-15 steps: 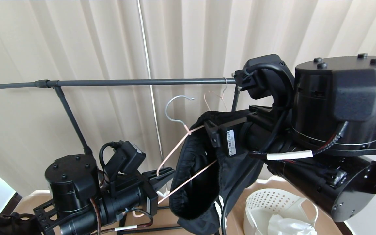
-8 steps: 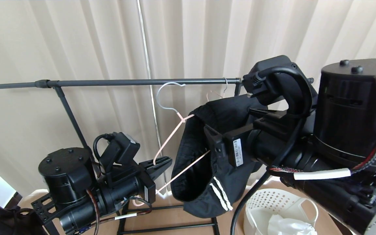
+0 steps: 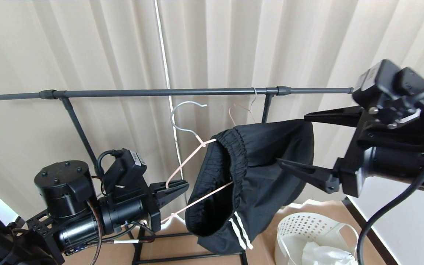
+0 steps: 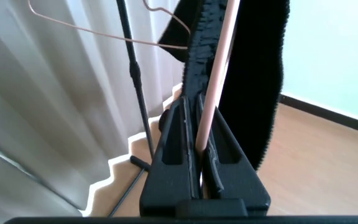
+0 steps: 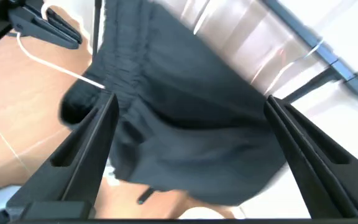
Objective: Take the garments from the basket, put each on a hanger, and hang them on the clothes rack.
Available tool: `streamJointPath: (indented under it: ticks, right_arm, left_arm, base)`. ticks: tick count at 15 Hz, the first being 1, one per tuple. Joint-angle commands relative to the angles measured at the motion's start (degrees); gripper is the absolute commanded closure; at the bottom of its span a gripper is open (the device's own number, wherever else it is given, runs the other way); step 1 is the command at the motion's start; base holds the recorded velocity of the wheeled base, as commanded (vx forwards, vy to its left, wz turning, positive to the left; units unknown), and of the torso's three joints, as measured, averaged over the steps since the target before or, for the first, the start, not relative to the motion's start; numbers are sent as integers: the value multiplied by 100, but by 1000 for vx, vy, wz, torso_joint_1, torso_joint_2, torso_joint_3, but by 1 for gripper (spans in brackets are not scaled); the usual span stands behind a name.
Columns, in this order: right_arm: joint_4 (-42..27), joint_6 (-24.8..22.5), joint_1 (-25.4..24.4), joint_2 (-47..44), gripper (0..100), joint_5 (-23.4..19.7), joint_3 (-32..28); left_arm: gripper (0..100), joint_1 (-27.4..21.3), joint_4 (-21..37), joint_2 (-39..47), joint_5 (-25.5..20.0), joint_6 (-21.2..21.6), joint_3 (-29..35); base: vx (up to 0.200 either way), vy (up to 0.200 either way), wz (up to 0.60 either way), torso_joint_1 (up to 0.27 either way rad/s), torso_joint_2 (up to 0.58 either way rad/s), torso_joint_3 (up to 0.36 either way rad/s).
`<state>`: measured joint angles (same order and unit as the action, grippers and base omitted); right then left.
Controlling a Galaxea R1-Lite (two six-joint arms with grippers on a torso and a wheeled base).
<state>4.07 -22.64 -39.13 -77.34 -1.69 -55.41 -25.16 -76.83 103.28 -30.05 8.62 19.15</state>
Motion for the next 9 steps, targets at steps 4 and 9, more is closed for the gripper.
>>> streamJointPath:
  ticks: [4,9]
  right_arm:
    - [-4046,-1867,1452,-924,0,-2916,-3090]
    - [-6182,-3071,1496,-2251,0,-3267,-4628]
  left_arm:
    - [100,-6,-17,140,-229,439,-166]
    - [100,-499,-17,43,-221,597,-272]
  base:
    - [0,0,0,0,0,0]
    - [0,0,0,0,0,0]
